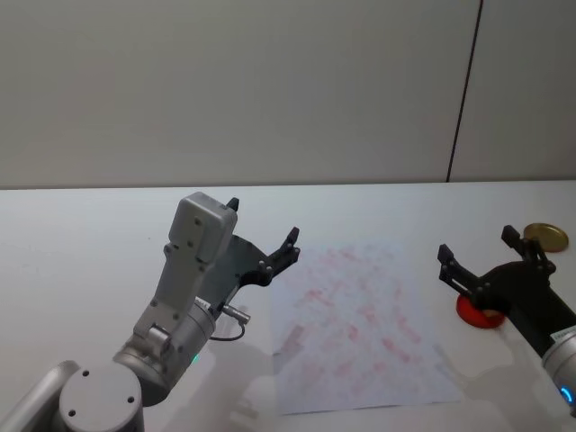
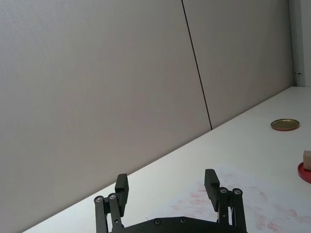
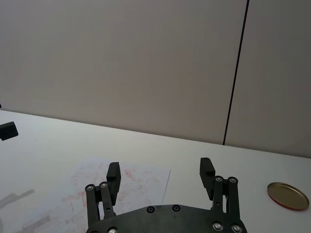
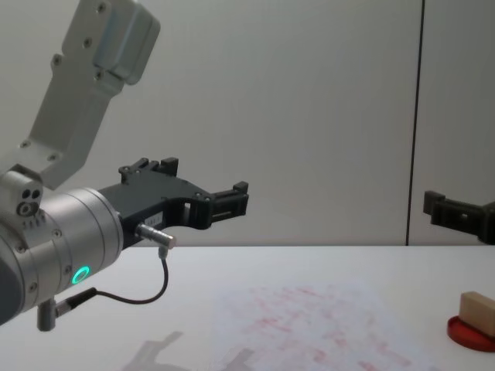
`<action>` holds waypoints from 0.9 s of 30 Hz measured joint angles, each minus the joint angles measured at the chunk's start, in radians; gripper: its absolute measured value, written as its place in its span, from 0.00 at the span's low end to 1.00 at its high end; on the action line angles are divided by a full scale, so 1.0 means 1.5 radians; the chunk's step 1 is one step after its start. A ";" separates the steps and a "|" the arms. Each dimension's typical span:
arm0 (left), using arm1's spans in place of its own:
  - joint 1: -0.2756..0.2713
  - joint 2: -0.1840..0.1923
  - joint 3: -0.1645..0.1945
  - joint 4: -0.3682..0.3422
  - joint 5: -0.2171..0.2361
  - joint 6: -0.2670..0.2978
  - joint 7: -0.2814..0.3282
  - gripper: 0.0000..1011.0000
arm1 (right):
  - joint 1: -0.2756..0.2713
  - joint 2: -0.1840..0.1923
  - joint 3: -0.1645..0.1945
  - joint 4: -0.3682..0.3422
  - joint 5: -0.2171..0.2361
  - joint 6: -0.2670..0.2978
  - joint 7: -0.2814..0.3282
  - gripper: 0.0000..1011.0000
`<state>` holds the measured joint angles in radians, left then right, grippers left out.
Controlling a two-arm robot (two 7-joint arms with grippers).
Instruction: Use the one hand to pick up the stamp and affix it onto the A4 paper.
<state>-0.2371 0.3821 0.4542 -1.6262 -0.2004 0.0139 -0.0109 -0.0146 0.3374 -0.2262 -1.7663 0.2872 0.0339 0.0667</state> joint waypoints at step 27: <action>0.000 0.000 0.000 0.000 0.000 0.000 0.000 0.98 | 0.013 0.001 0.006 0.015 0.002 0.006 0.014 0.99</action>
<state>-0.2371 0.3821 0.4542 -1.6262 -0.2004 0.0138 -0.0109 0.0043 0.3387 -0.2173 -1.7436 0.2900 0.0423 0.0877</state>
